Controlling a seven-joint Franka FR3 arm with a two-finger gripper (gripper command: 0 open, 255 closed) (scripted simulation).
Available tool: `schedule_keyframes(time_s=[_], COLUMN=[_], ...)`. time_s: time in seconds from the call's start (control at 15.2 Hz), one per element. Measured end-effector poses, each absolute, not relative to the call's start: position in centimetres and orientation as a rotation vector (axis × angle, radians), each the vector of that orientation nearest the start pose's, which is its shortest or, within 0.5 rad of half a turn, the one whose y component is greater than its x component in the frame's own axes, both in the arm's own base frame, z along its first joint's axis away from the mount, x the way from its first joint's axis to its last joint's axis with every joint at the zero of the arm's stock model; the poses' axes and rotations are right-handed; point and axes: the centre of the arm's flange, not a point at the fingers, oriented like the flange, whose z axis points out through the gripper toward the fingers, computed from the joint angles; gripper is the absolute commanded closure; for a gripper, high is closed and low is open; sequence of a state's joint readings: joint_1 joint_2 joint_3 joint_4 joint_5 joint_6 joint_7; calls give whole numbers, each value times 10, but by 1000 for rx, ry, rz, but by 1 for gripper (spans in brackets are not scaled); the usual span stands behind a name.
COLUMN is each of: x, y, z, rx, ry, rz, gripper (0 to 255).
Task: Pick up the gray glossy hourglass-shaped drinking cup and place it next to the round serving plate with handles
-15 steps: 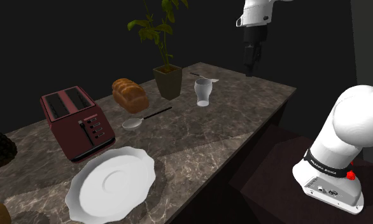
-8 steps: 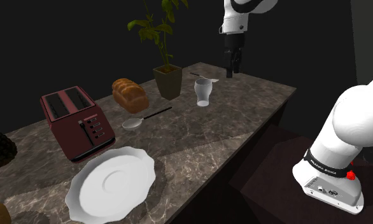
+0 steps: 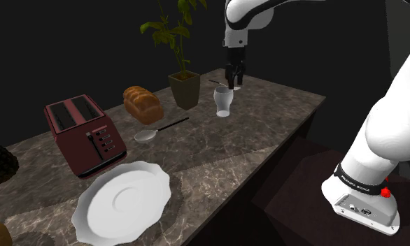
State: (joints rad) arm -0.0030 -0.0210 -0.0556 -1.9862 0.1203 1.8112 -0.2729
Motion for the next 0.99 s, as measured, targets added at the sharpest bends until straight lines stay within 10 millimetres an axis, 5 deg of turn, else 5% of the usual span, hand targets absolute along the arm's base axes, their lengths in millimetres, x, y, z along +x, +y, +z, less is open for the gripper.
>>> schedule_keyframes(time_s=[0.53,0.99], x=[627,632], y=[-39,-34], z=[429,391], rx=[-2965,-2962], ry=[-270,-270], rz=[192,192], gripper=[0,0])
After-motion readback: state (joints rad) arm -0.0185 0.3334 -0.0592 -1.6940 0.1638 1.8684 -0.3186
